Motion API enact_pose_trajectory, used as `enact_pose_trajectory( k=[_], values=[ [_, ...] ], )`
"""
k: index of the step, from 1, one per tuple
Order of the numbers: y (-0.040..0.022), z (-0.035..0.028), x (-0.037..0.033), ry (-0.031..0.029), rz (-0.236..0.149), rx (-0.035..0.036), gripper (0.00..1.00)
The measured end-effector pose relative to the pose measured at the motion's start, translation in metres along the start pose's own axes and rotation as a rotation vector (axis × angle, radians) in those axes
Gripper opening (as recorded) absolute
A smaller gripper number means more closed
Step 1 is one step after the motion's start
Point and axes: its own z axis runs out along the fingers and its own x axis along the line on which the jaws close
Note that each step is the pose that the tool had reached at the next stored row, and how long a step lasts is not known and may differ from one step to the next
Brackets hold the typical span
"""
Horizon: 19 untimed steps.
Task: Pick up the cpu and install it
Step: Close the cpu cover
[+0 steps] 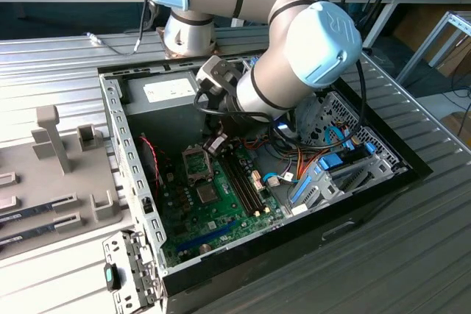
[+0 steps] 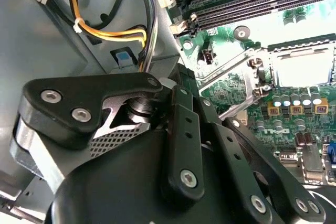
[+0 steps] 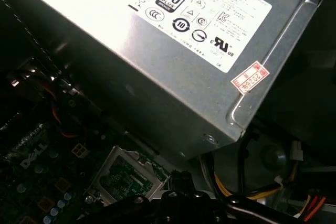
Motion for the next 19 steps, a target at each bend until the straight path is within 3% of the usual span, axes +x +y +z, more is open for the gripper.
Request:
enact_pose_trajectory(
  k=[3,10,19],
  values=[
    [-0.0034,-0.0017,0.0037,-0.0026,-0.004,-0.0053,0.11],
    [-0.0049,-0.006,0.0061,-0.0006,-0.009,-0.0058,0.11],
    [-0.0046,-0.0121,0.007,0.0122,-0.026,-0.0009,0.11]
  ],
)
